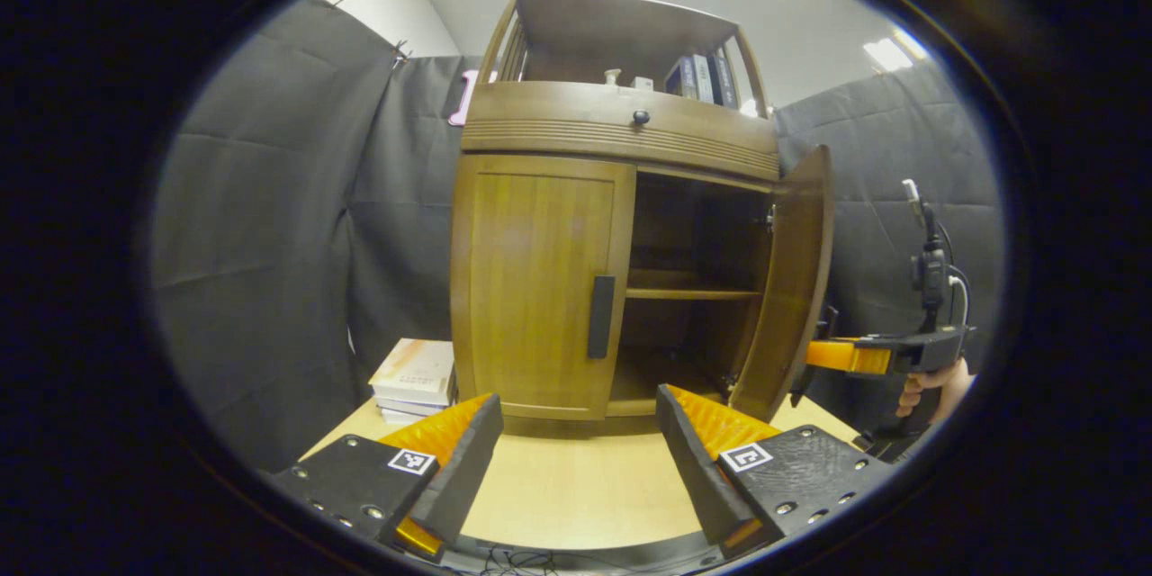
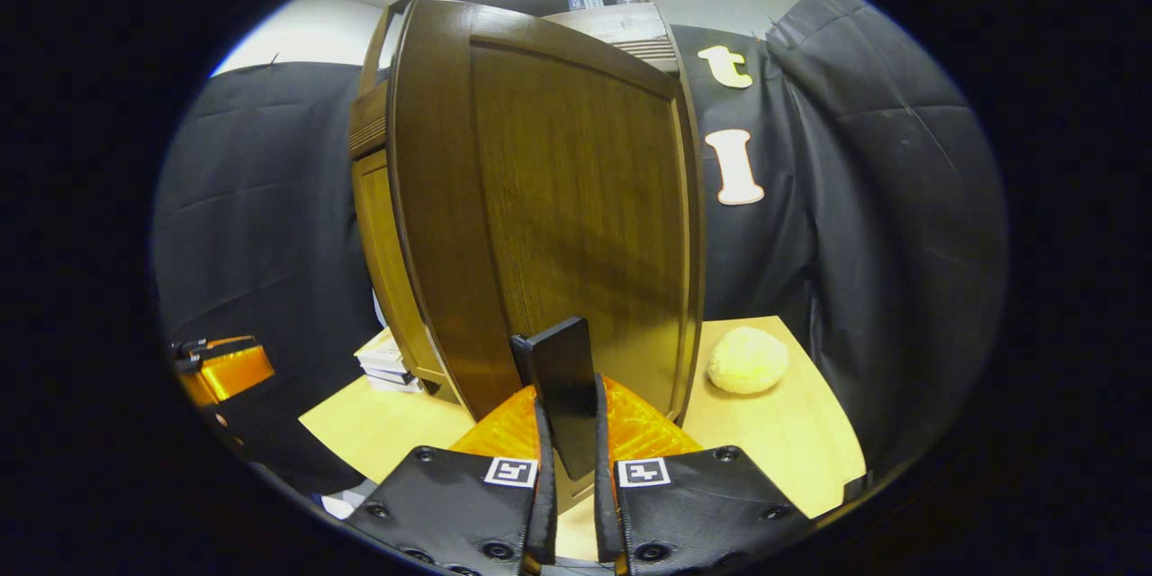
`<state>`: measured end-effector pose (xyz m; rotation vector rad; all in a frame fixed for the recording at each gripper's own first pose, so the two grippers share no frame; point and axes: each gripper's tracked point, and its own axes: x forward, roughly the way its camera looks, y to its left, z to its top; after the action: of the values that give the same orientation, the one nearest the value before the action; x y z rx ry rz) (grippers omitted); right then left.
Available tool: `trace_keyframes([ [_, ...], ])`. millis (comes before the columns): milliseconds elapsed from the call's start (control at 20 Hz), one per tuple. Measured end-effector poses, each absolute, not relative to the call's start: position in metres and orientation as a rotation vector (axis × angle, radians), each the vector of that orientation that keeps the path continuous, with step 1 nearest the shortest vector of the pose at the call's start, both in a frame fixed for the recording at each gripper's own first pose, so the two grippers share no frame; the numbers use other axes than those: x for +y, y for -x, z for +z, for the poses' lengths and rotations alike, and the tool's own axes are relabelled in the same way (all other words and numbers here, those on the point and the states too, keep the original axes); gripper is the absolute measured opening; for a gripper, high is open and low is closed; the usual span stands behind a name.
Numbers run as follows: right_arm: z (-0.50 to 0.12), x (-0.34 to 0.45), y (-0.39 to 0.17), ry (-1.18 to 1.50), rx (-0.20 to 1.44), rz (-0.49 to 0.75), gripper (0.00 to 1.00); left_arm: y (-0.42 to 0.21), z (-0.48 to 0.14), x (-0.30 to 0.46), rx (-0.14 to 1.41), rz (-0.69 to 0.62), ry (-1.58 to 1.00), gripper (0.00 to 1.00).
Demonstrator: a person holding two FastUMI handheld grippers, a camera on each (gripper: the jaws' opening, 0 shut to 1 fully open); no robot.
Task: Open the right door of the double-door shoe cabinet with the right hand, and open the left door with the left hand.
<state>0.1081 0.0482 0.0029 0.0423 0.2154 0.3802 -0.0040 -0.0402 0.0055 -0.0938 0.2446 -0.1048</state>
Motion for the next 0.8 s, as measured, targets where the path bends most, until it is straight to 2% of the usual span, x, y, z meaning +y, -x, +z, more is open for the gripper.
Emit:
trace_keyframes([
  [450,-0.003,0.015,-0.1,-0.018,0.193,0.467,0.18,0.0,0.012,-0.048,0.229,-0.093,0.072,1.0],
  [800,-0.005,-0.039,-0.111,-0.015,0.174,0.458,0.18,0.002,0.008,-0.05,0.239,-0.064,0.056,1.0],
])
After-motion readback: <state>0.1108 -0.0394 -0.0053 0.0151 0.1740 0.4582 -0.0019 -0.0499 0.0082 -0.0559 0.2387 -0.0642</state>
